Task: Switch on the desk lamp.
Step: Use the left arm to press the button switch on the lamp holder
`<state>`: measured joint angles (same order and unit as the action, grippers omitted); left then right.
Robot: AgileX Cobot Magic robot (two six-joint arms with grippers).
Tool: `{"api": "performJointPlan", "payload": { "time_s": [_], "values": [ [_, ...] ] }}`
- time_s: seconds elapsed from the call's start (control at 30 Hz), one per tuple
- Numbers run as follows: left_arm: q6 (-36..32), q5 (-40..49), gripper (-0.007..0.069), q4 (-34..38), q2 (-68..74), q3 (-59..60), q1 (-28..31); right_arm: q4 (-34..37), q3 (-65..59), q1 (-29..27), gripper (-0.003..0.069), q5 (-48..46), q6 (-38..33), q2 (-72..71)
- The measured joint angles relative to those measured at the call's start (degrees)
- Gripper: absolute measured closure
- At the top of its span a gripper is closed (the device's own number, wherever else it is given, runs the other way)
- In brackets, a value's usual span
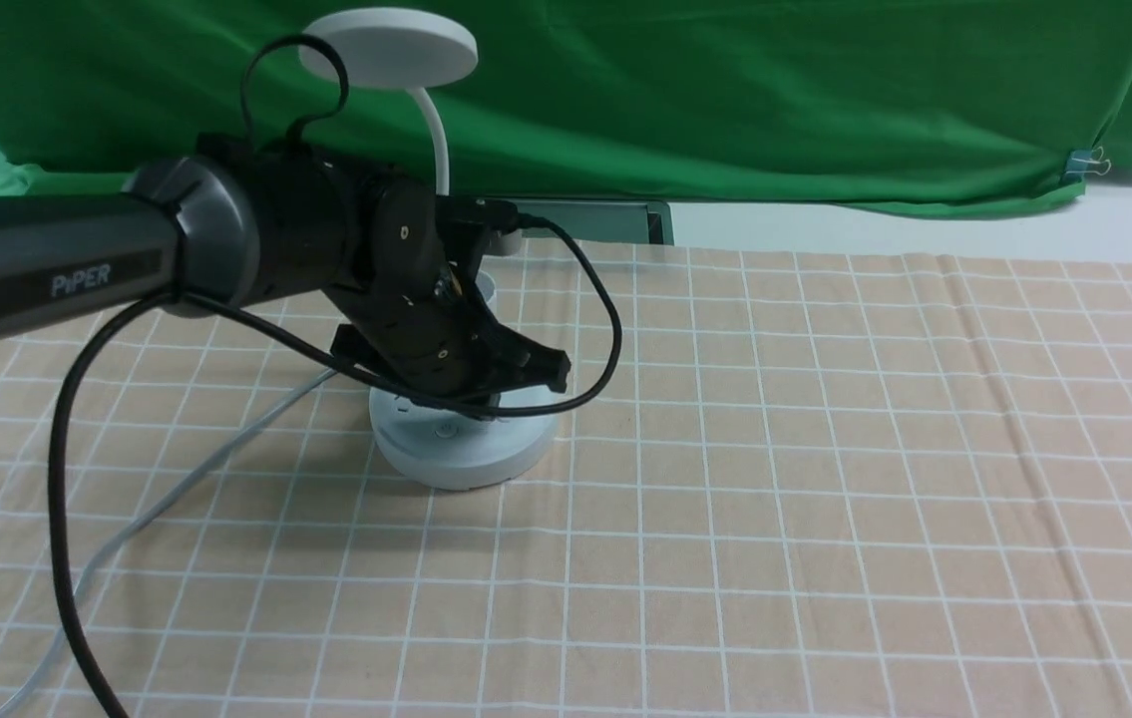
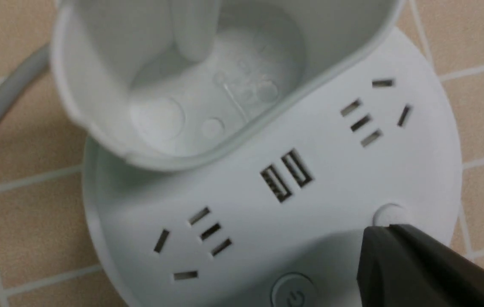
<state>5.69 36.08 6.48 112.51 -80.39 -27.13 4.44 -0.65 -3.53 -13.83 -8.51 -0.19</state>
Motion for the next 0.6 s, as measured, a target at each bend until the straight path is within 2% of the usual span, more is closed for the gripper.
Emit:
{"api": "performJointPlan", "payload": {
  "time_s": [0.3, 0.6],
  "values": [
    [-0.78, -4.32, 0.0623, 3.73, 0.39, 0.0, 0.0, 0.0, 0.0, 0.0, 0.0418, 0.0, 0.0, 0.0],
    [-1.53, -3.99, 0.0623, 5.37, 2.26, 0.0, 0.0, 0.0, 0.0, 0.0, 0.0418, 0.0, 0.0, 0.0]
  ]
}}
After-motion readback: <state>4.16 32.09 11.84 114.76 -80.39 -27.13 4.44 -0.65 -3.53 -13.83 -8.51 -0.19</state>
